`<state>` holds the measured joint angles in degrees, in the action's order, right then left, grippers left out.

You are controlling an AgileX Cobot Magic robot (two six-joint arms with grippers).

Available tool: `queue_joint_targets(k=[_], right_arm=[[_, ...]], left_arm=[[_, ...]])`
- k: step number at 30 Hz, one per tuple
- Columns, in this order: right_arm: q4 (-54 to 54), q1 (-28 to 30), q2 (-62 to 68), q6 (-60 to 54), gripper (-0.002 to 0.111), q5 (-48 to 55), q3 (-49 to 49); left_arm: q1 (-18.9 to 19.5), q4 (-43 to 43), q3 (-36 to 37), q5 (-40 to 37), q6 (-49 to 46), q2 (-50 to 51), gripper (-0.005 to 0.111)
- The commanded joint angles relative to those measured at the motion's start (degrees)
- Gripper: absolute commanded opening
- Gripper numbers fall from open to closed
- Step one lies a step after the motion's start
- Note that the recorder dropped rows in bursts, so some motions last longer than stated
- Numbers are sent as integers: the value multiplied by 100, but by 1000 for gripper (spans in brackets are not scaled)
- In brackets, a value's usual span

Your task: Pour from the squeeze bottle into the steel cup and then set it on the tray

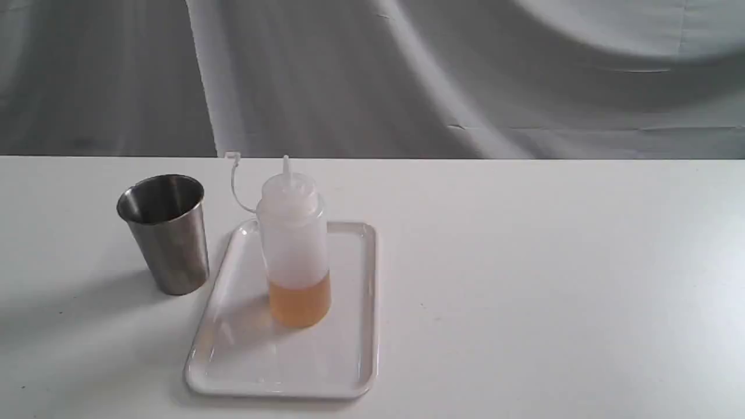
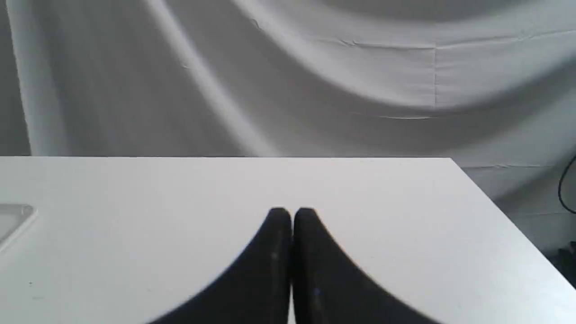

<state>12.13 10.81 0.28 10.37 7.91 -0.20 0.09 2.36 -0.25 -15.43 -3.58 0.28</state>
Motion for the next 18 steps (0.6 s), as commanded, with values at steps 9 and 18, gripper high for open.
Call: queue_joint_targets(k=[9, 18], right_arm=[[-206, 54, -28, 52, 0, 823, 20], [-481, 54, -28, 84, 0, 820, 20]], left_arm=[[-6, 14, 25, 41, 10, -29, 8], [-6, 14, 25, 41, 10, -29, 8]])
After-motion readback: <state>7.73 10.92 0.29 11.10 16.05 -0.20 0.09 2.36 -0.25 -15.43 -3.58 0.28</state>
